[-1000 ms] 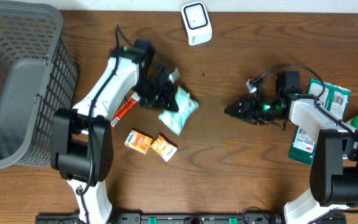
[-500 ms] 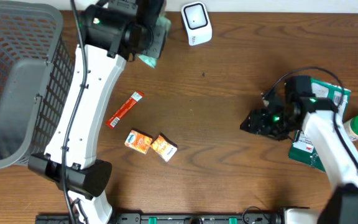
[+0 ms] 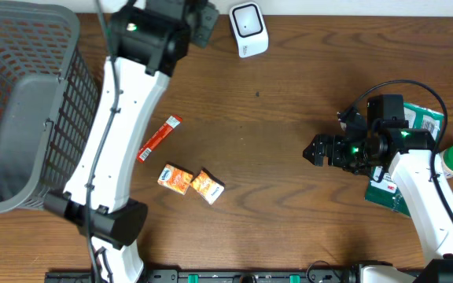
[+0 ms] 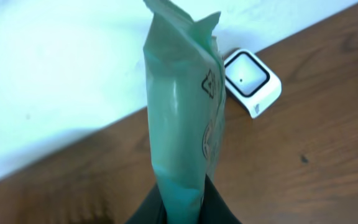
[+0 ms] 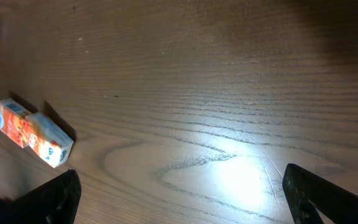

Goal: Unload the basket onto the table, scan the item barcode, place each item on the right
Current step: 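Lift the packet with the left gripper up to the white scanner, then hold the packet under the white scanner with the left gripper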

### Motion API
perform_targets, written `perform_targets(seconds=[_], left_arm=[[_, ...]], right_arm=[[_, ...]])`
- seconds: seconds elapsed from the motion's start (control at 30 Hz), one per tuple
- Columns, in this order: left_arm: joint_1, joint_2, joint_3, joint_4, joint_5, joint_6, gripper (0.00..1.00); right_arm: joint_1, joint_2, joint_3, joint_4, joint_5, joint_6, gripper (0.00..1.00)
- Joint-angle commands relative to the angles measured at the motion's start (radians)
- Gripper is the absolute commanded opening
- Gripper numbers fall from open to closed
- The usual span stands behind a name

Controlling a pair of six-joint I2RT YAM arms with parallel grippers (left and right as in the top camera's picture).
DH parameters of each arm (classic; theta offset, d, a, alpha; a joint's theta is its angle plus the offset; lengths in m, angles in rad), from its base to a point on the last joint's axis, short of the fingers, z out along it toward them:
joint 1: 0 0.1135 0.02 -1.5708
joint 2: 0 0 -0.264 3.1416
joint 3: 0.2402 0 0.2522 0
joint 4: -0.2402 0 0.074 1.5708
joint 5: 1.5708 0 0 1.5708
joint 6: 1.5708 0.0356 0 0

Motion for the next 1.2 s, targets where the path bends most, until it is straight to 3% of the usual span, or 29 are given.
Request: perform_targets(seconds=[0.0,0.3,0.53,0.73,0.9,1.17], left_arm=[[-0.018,0.079,-0.006,0.068,-0.087,0.089,0.07],[-0.024,0.270,-0.006,0.264,-0.110,0.294,0.07],[-0.023,0.455,-0.006,0.528,-0.244,0.426,0.07],[-0.021,0.573,-0.006,0.697,-0.228,0.522,0.07],[-0.021,0.623,-0.006,0.751,-0.210,0.530,0.08],[-0.029,0.659,-0.006,0.715,-0.190,0.530,0.07]], right_arm=[[0.001,-0.005,0.013,0.002,0.005,-0.008,0.99],[0.001,-0.005,0.013,0.002,0.005,-0.008,0.99],[0.000,-0.005,0.013,0.002,0.005,-0.008,0.99],[0.000,-0.005,0.013,0.002,0.005,-0.008,0.99],[0.000,-0.005,0.013,0.002,0.005,-0.008,0.99],[0.000,-0.005,0.013,0.002,0.005,-0.008,0.99]])
